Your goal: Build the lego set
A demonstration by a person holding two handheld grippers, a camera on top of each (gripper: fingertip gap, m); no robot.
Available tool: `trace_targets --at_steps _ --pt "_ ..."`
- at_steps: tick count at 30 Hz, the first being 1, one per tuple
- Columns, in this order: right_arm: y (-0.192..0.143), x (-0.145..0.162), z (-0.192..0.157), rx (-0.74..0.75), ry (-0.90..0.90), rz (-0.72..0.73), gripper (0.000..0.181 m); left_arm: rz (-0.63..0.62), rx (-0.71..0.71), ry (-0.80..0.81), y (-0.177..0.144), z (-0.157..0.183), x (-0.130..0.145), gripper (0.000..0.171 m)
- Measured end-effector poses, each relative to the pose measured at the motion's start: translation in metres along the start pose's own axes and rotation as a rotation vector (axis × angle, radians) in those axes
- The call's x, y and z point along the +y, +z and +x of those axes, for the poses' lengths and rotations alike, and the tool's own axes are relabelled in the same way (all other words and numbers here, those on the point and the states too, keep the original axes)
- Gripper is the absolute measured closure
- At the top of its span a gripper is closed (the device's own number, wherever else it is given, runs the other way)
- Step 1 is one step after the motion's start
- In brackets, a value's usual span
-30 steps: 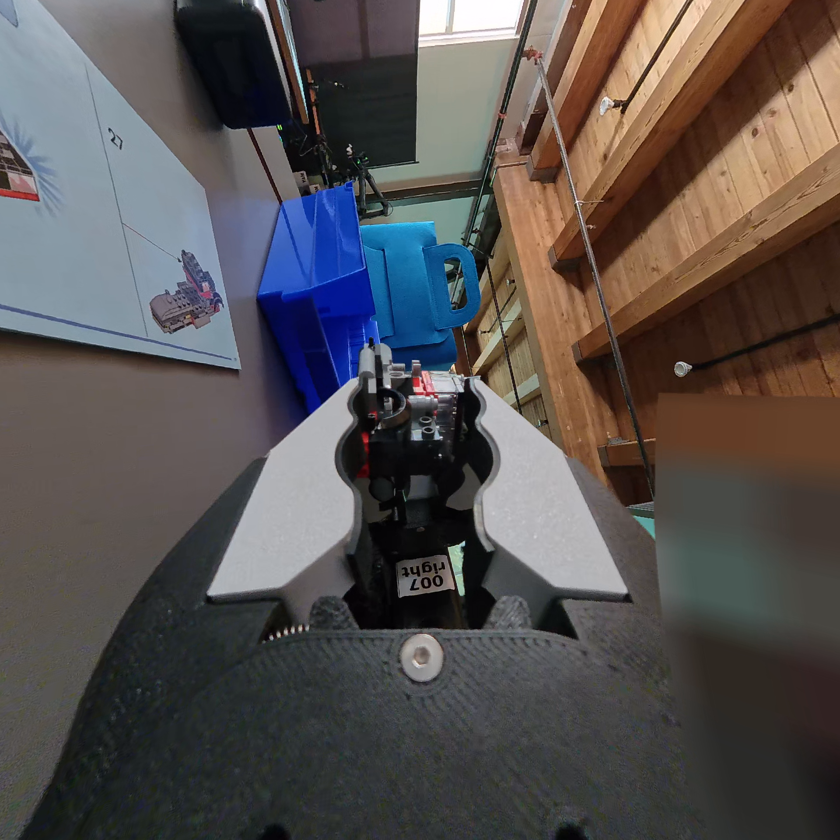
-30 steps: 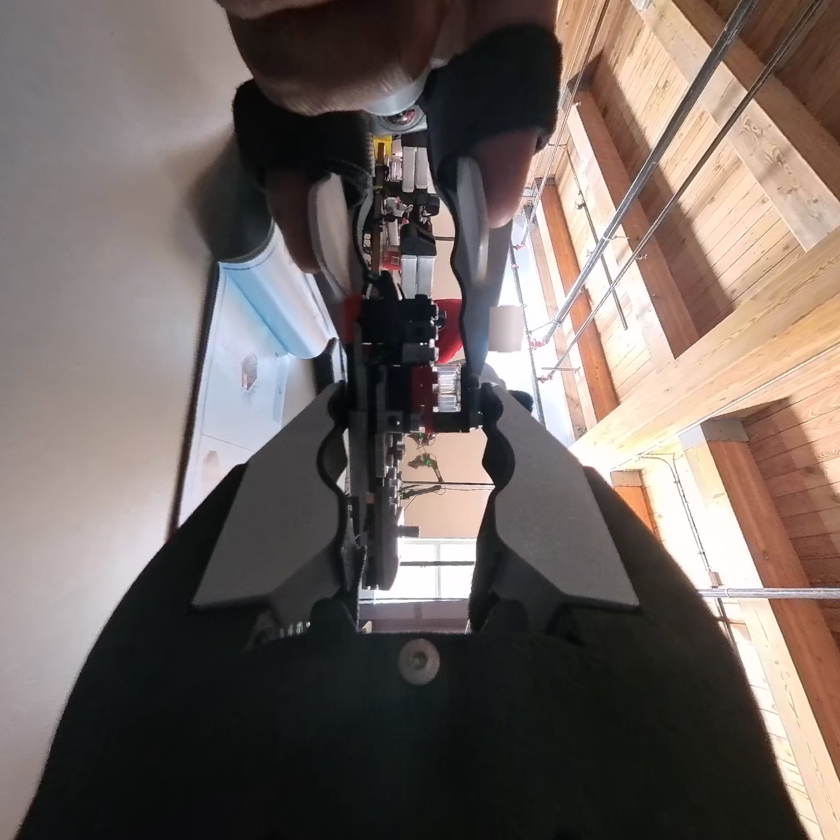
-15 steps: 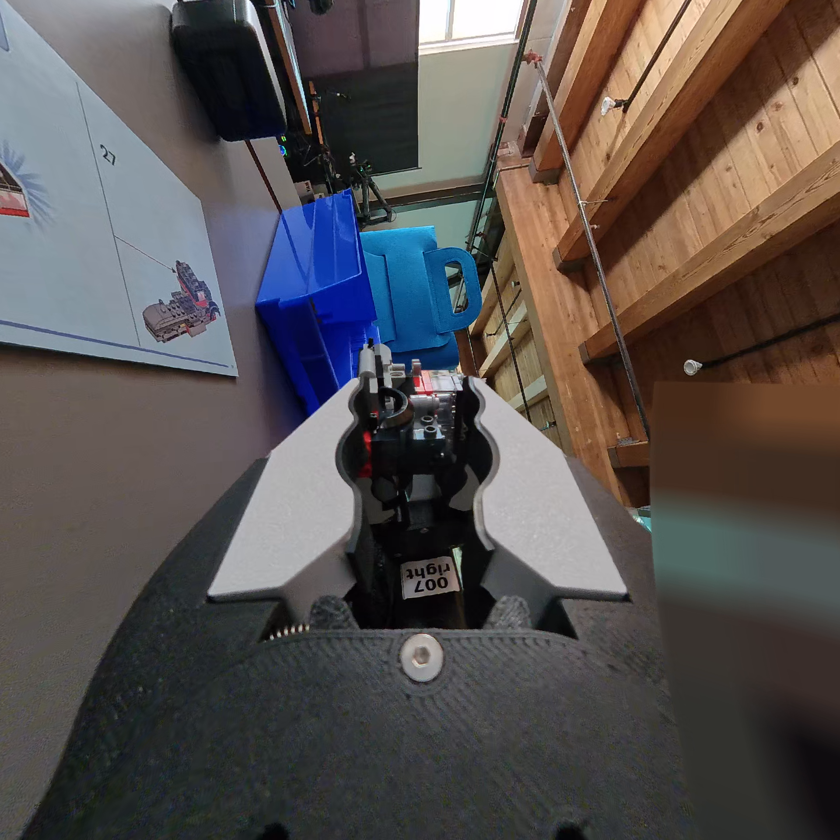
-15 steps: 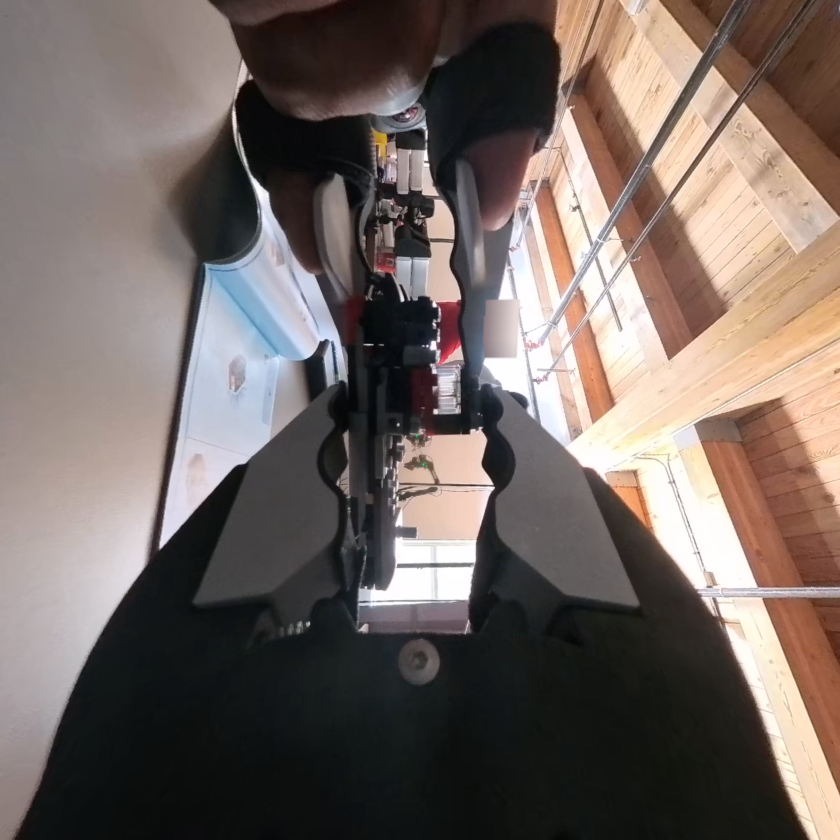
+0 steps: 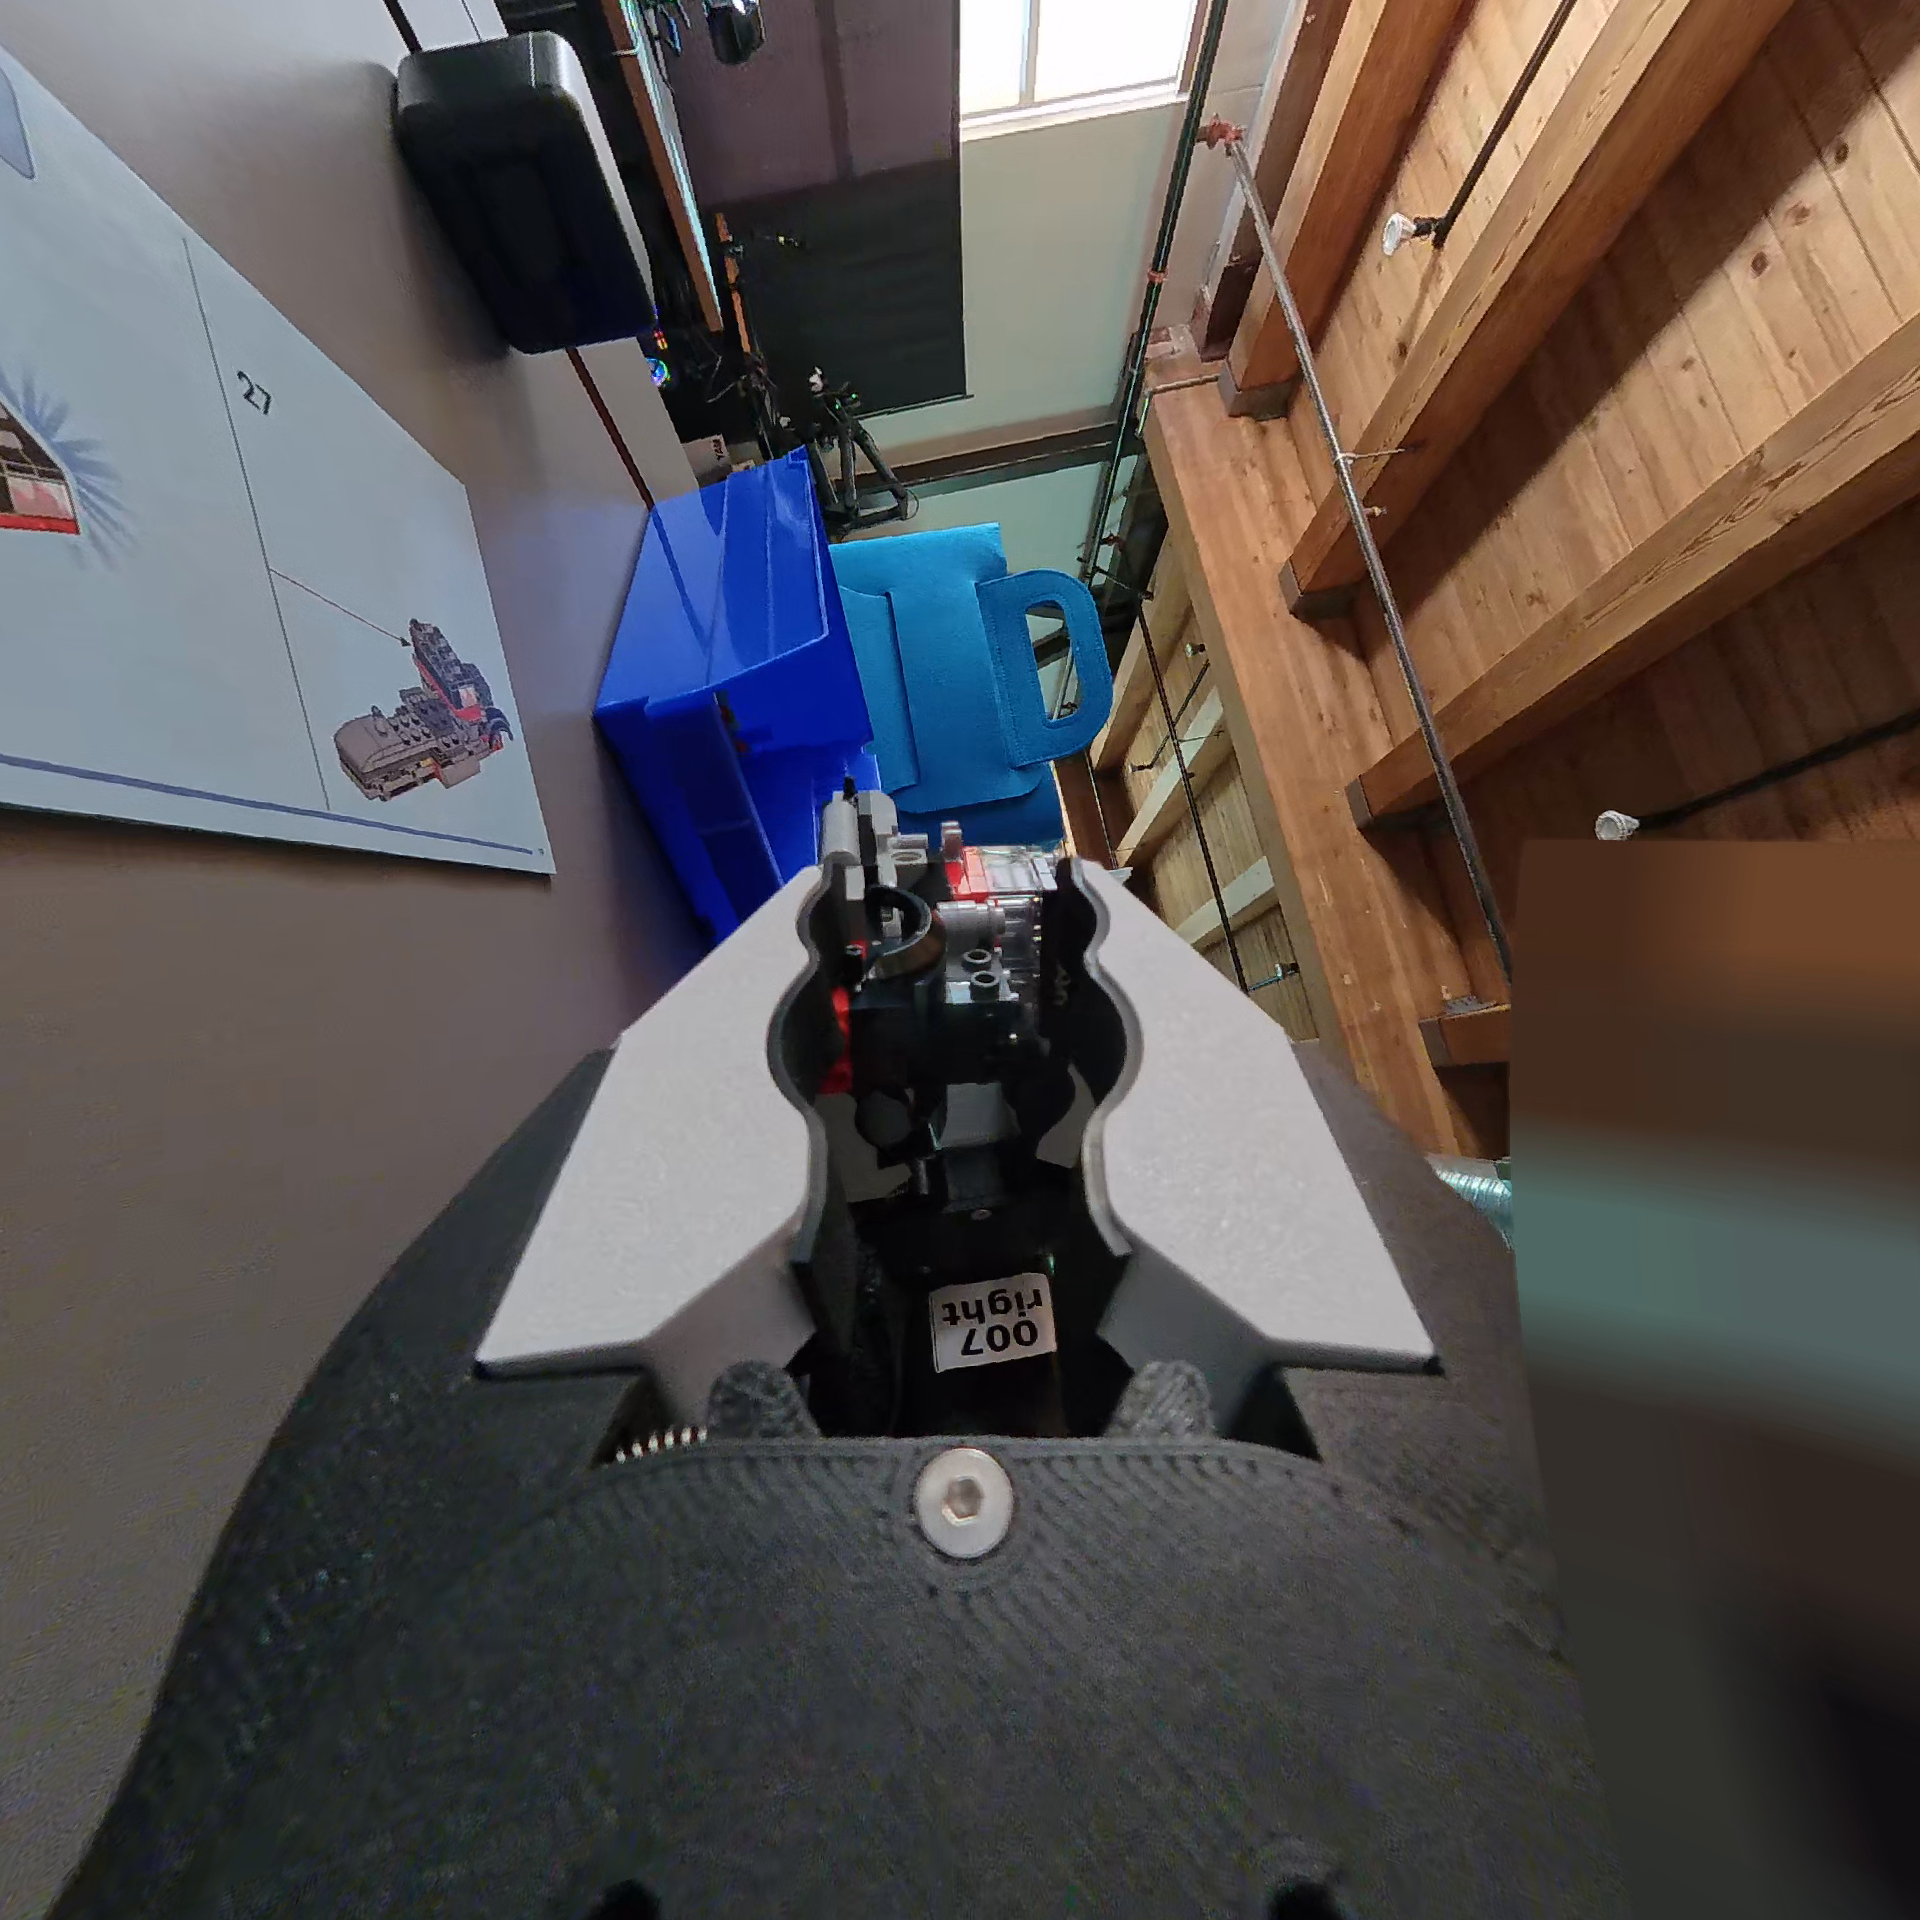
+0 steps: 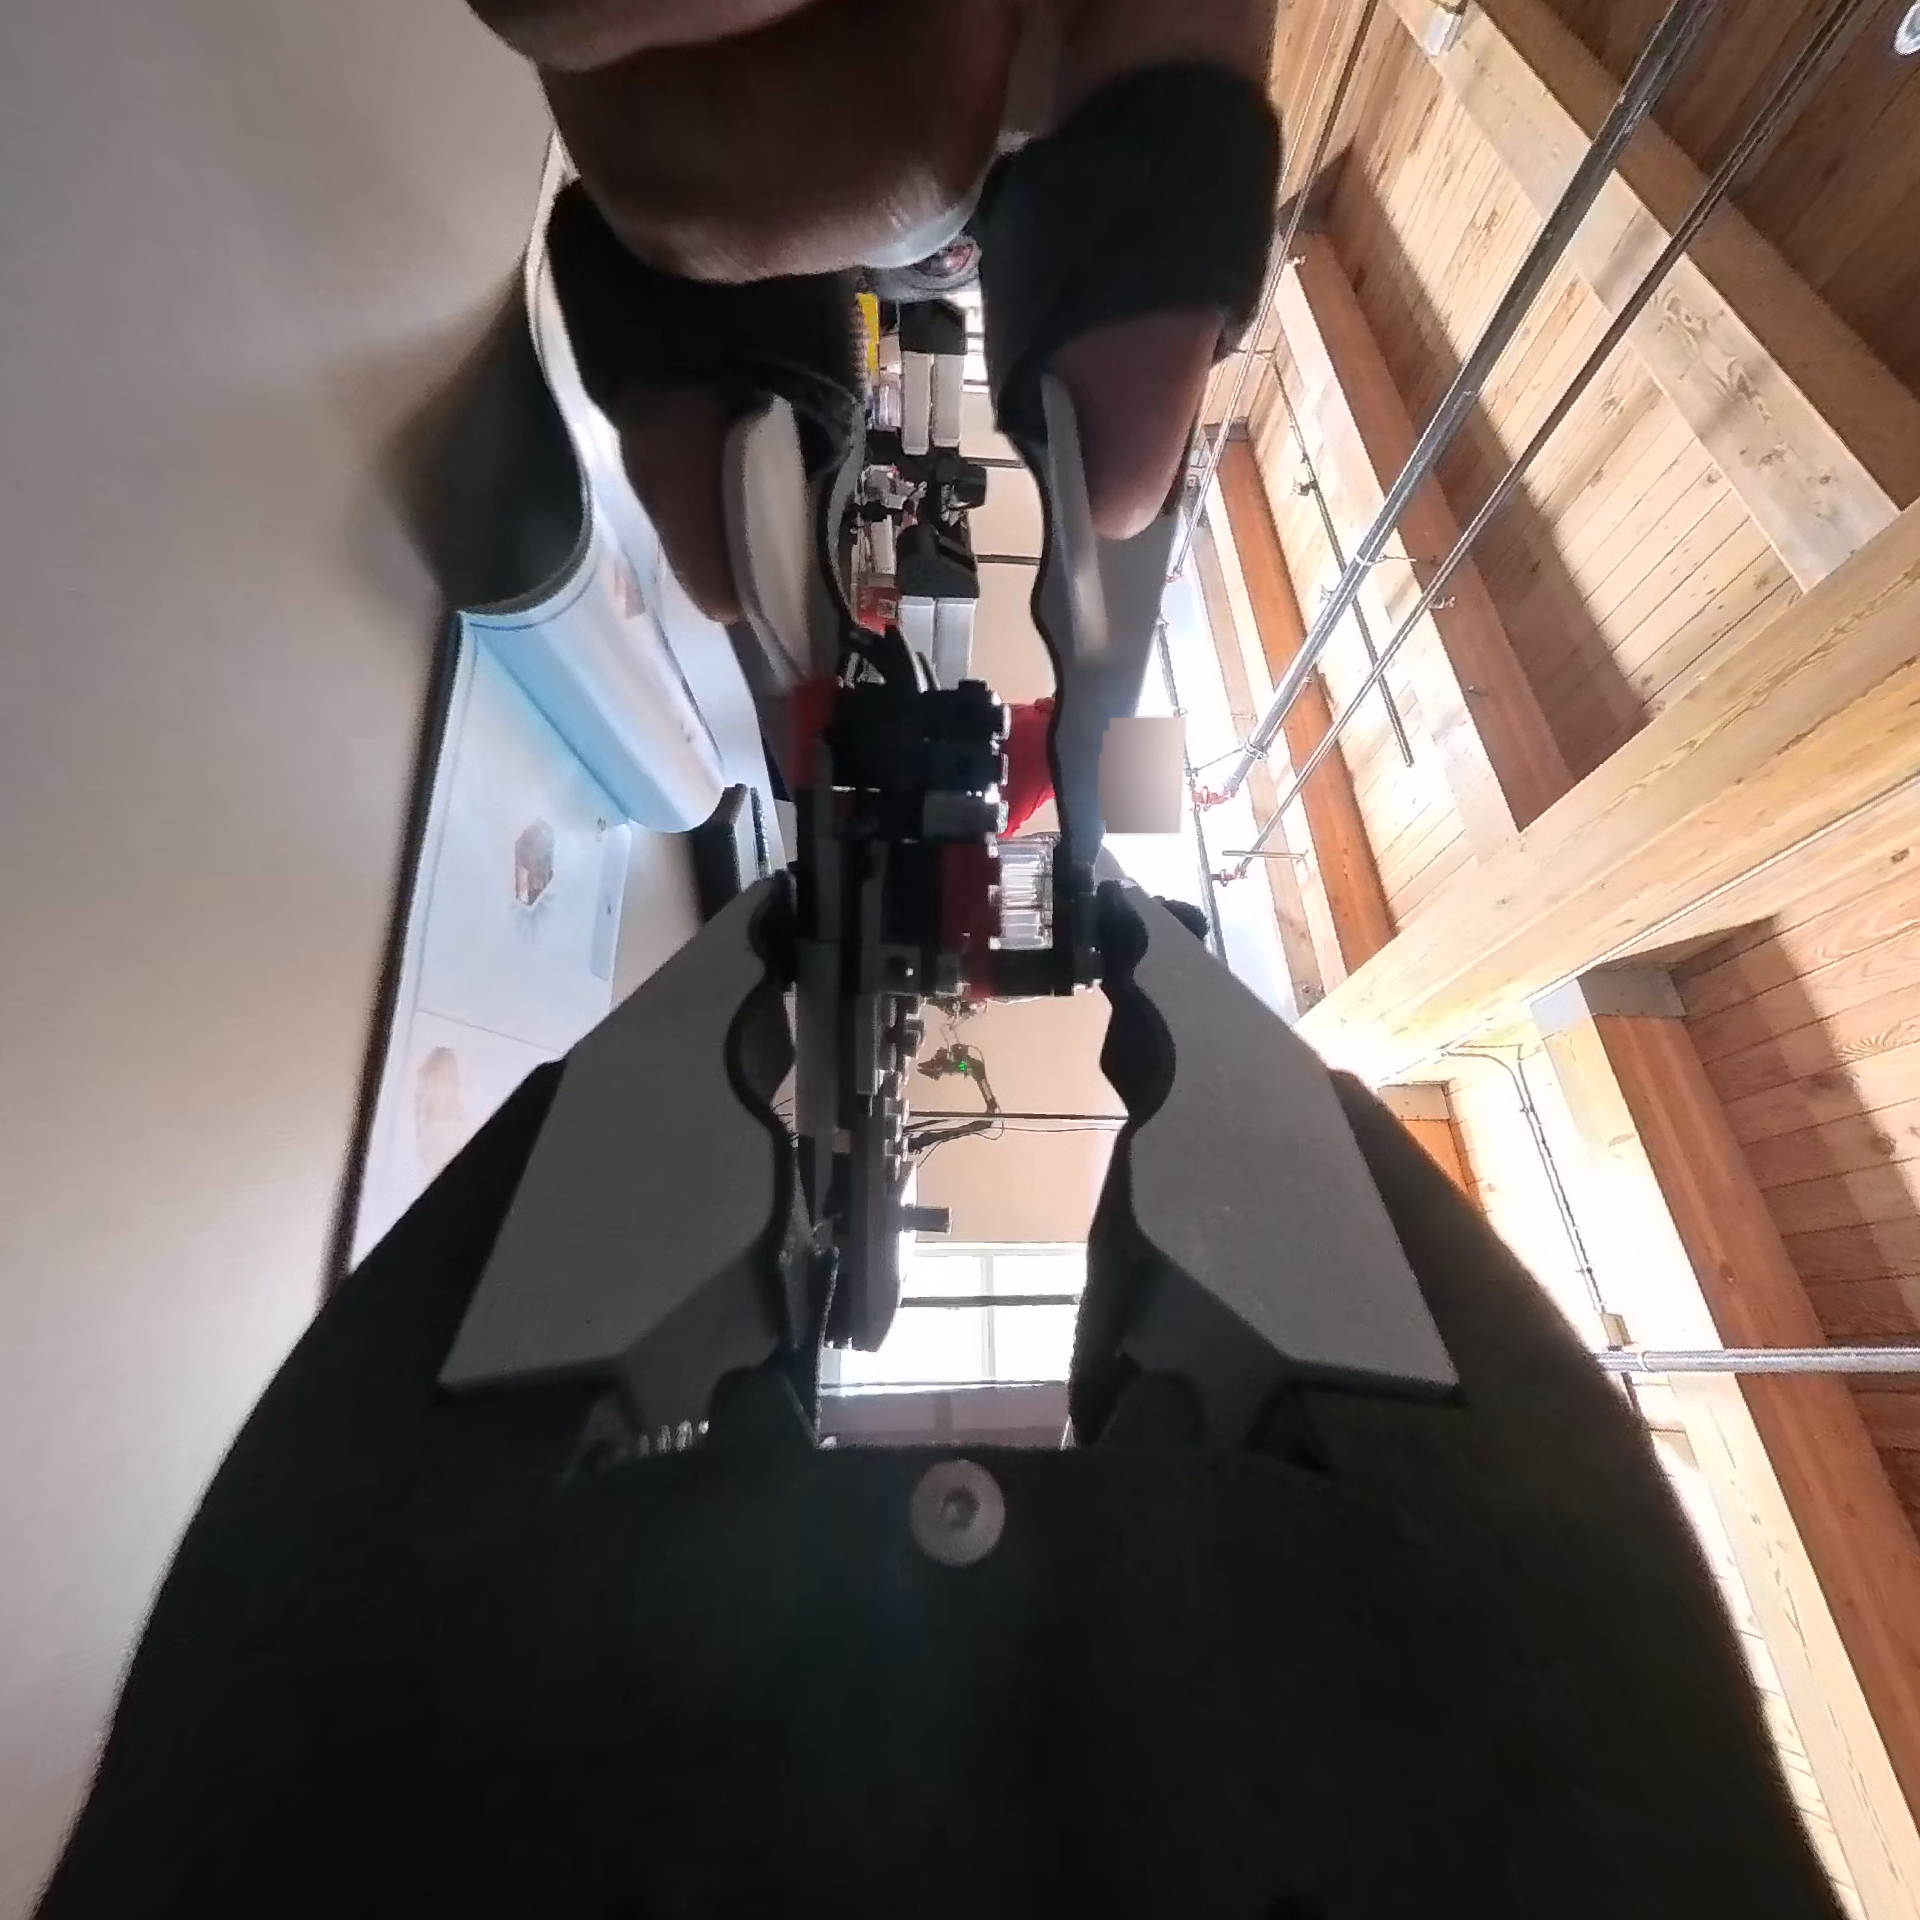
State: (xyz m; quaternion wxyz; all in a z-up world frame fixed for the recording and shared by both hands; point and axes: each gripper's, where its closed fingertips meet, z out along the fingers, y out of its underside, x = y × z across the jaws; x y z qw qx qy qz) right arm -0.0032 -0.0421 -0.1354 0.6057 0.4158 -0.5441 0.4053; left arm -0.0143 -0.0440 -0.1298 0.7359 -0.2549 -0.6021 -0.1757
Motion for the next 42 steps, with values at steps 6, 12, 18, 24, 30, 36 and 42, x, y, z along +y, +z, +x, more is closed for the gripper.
trace_targets --at_steps 6,12,18,24,30,36,42 --pt "0.002 0.002 0.0 -0.012 0.02 -0.007 0.122 -0.005 0.009 -0.028 0.001 0.0 -0.002 0.13" --pt "0.007 0.009 -0.002 -0.052 0.109 -0.044 0.122 -0.008 0.044 -0.086 0.002 0.0 -0.006 0.117" --pt "0.01 0.02 -0.011 -0.133 0.204 -0.097 0.121 -0.026 0.005 -0.012 0.0 -0.011 -0.011 0.094" --pt "0.011 0.03 -0.025 -0.258 0.358 -0.138 0.121 -0.101 -0.053 0.343 -0.004 -0.016 -0.024 0.088" --pt "0.01 0.03 -0.032 -0.288 0.399 -0.145 0.121 -0.304 -0.11 0.694 0.004 -0.026 -0.011 0.092" --pt "0.014 0.03 -0.029 -0.284 0.402 -0.154 0.121 -0.432 -0.093 0.834 0.013 -0.035 0.005 0.096" --pt "0.02 0.033 -0.019 -0.265 0.419 -0.157 0.121 -0.469 -0.08 0.827 0.019 -0.044 0.011 0.098"
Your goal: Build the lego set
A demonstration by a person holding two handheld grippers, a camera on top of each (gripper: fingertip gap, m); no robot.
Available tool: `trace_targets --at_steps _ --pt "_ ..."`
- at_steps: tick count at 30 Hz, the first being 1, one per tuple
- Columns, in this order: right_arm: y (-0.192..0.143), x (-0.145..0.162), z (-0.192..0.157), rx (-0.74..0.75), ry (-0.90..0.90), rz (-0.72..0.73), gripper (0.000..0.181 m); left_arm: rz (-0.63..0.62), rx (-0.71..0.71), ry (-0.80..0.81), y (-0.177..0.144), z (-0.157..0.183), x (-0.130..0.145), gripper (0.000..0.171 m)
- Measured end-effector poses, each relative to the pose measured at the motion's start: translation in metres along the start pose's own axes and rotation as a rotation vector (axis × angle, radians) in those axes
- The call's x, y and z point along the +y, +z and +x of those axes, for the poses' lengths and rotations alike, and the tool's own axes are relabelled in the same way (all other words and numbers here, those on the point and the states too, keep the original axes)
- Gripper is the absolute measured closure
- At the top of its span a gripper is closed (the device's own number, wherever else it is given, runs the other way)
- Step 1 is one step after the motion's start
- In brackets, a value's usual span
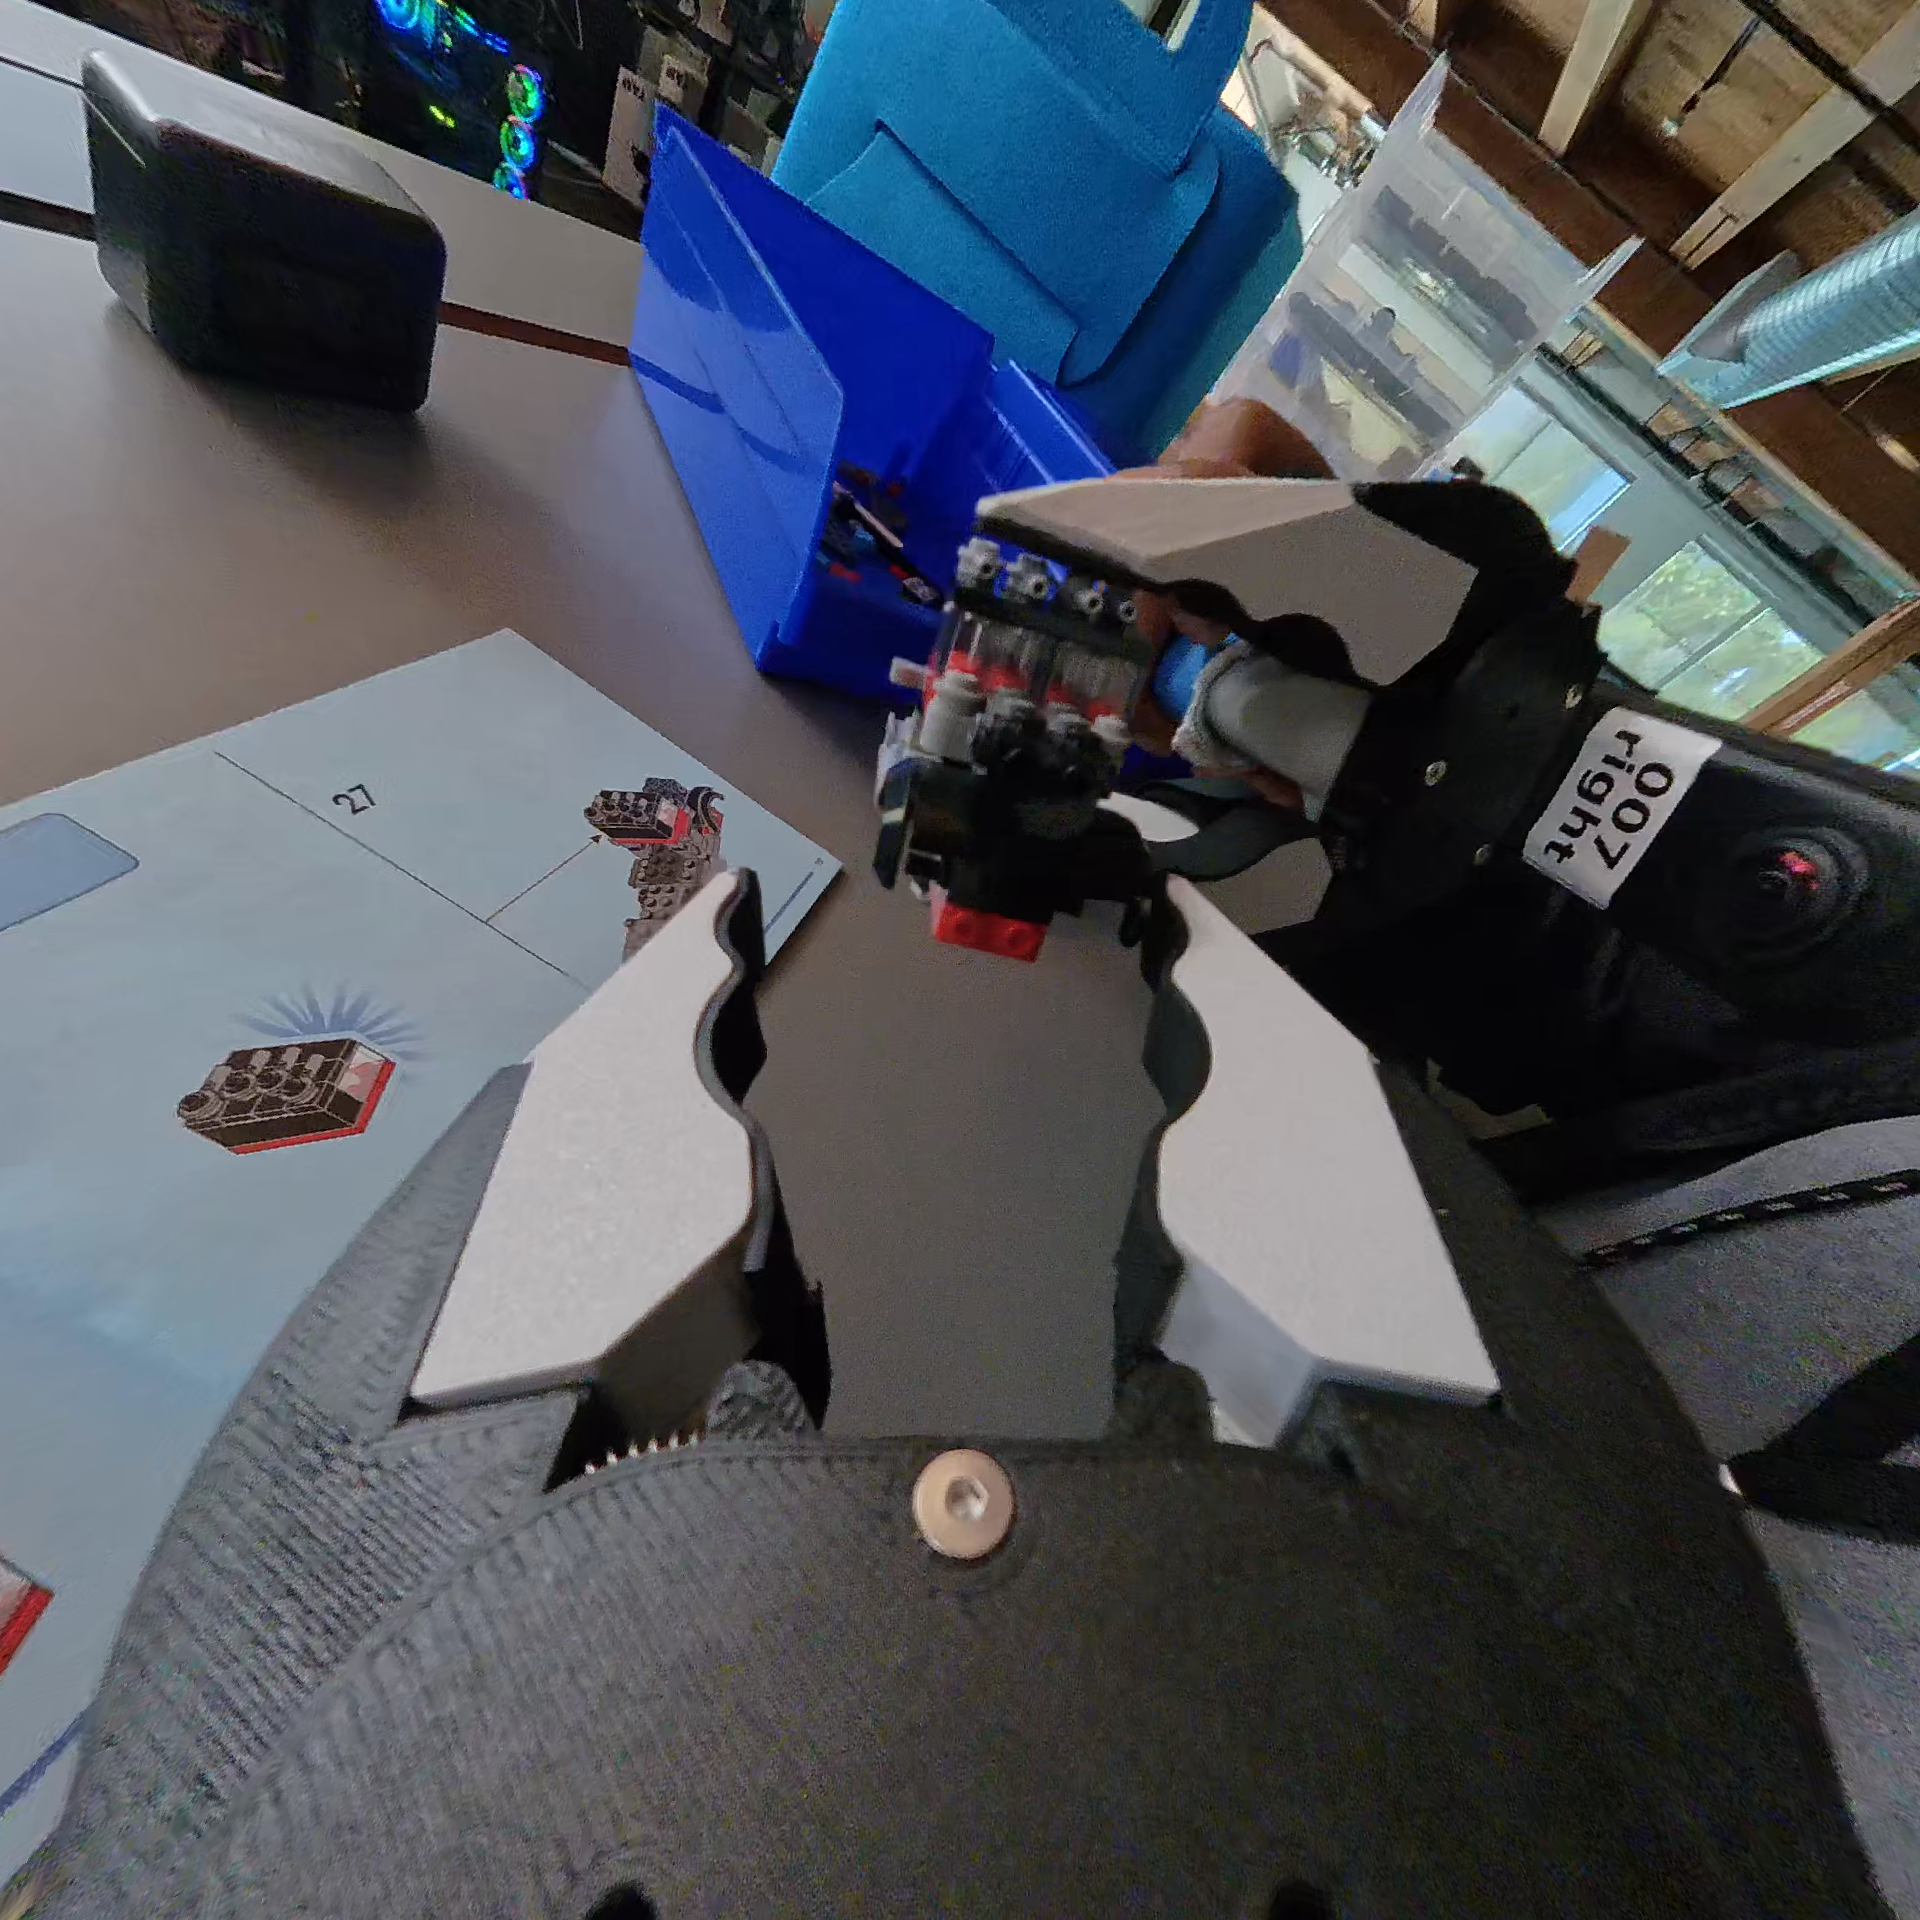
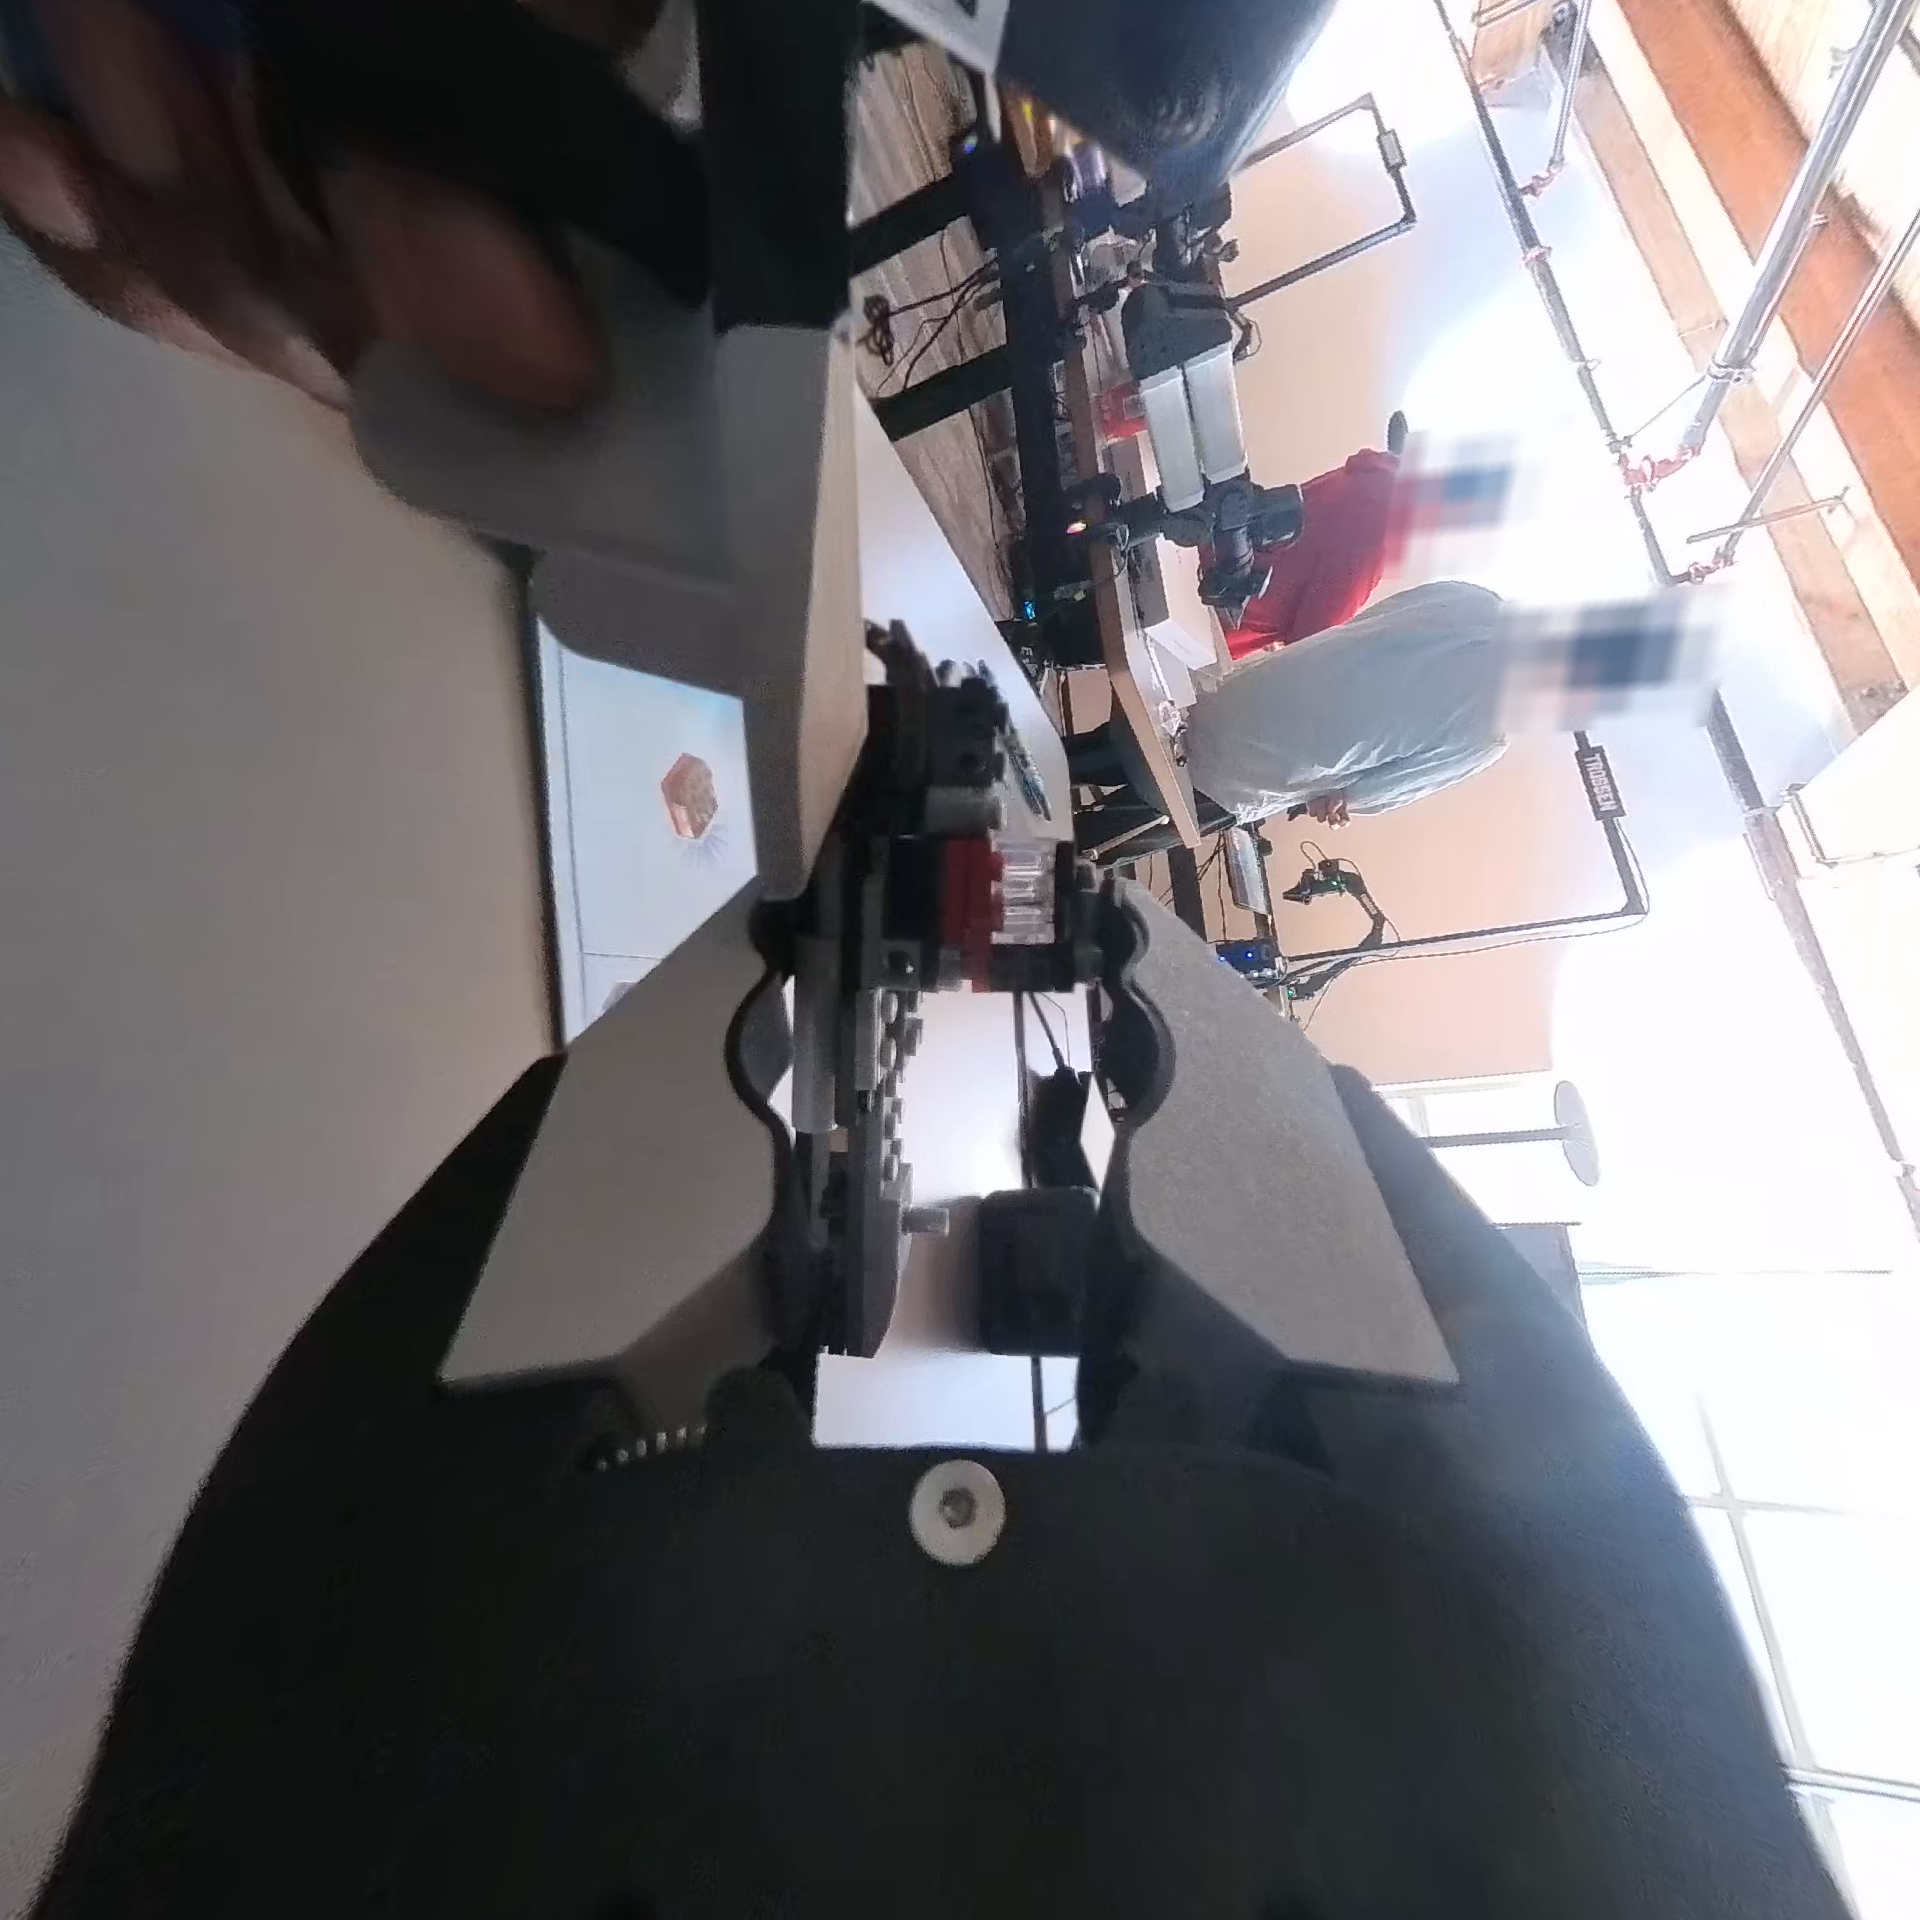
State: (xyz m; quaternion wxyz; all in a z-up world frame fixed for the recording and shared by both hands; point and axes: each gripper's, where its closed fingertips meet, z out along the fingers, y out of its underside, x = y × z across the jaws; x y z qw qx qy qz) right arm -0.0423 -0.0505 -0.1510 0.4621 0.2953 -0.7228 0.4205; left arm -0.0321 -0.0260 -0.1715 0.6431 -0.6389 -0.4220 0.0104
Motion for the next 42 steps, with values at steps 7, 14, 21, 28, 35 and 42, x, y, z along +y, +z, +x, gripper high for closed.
trace_targets --at_steps 7,14,21,28,35,42 --pt "0.0 0.003 0.01 0.046 -0.052 -0.026 0.121 0.068 0.12 -0.193 0.002 0.011 -0.012 0.105" --pt "-0.002 0.0 0.014 0.082 -0.094 -0.02 0.121 0.153 0.214 -0.554 -0.002 0.017 -0.03 0.104" --pt "-0.005 -0.003 0.017 0.117 -0.137 -0.006 0.121 0.219 0.315 -0.788 -0.004 0.019 -0.036 0.113" --pt "-0.007 -0.006 0.017 0.151 -0.207 0.003 0.121 0.303 0.332 -0.855 -0.003 0.016 -0.039 0.116" --pt "-0.009 -0.007 0.013 0.156 -0.226 0.021 0.122 0.332 0.333 -0.885 0.002 0.018 -0.038 0.114" --pt "-0.009 -0.008 0.015 0.184 -0.236 0.03 0.121 0.416 0.333 -0.966 0.001 0.013 -0.042 0.12"
